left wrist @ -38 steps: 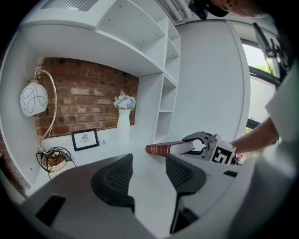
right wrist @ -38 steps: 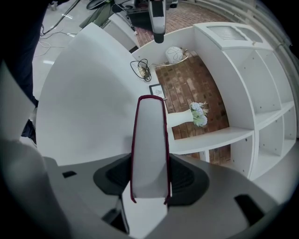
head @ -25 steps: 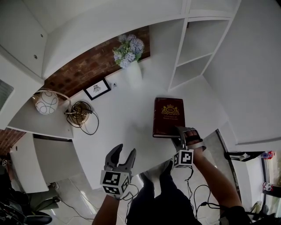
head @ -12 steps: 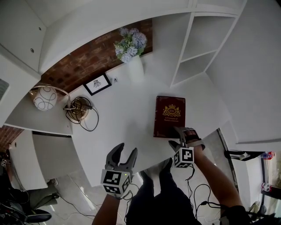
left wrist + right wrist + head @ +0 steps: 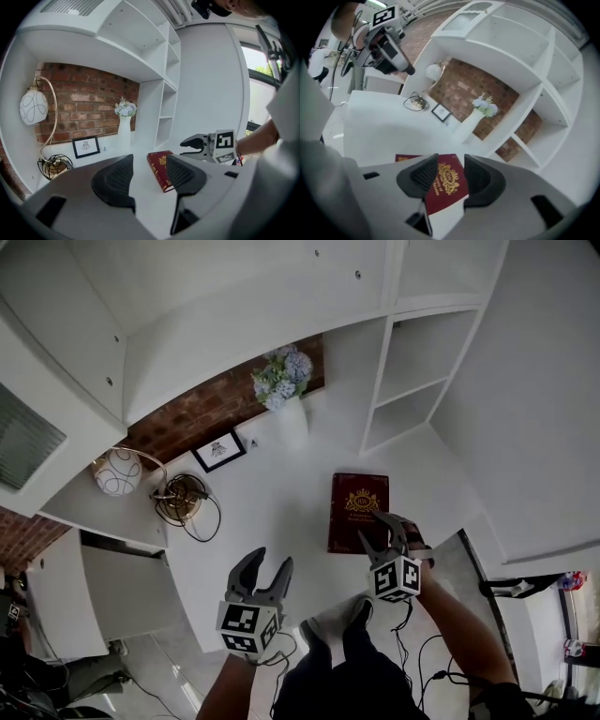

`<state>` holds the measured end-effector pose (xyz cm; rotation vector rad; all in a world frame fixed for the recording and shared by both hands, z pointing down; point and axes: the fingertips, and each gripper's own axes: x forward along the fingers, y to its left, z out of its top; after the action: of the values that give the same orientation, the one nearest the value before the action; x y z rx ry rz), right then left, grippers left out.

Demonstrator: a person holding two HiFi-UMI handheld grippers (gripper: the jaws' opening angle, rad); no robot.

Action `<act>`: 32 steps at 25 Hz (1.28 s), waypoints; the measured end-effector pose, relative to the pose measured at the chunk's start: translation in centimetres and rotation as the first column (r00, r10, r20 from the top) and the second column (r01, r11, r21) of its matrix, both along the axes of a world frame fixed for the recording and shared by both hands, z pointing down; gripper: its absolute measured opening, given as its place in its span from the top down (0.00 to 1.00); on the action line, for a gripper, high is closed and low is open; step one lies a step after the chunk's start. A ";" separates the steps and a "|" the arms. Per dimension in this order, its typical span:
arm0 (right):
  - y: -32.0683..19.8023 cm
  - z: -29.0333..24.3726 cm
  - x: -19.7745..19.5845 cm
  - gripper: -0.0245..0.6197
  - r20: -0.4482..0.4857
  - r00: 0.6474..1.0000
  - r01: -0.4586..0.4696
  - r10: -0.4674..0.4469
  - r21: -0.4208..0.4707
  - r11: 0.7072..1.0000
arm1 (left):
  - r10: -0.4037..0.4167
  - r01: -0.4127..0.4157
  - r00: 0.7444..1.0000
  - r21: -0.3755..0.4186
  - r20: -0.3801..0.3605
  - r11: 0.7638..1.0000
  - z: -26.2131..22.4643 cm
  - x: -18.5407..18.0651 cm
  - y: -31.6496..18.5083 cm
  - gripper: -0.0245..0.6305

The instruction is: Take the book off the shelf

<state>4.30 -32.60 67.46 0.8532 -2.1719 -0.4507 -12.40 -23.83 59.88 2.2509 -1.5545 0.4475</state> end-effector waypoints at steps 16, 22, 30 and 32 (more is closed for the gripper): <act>-3.7 -19.4 2.0 0.96 0.438 0.881 -0.212 0.180 0.024 0.977 | -0.066 0.049 0.996 0.266 0.055 0.963 -12.4 -1.6 -3.1 0.89; -3.0 -23.9 2.0 0.96 0.526 0.835 -0.219 0.162 0.048 0.975 | -0.058 0.036 0.997 0.348 0.053 0.937 -16.3 -0.6 -3.3 0.90; -3.0 -27.8 2.1 0.96 0.581 0.799 -0.249 0.155 0.085 0.965 | -0.076 0.059 0.997 0.423 0.022 0.904 -19.7 -0.8 -3.7 0.90; -2.8 -28.7 2.3 0.96 0.593 0.792 -0.254 0.145 0.103 0.962 | -0.082 0.066 0.996 0.439 0.019 0.896 -20.5 -0.9 -3.6 0.90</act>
<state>6.56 -35.39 38.77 1.4646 -2.5741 -0.2995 -13.28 -27.42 39.41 2.5032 -1.9095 0.1218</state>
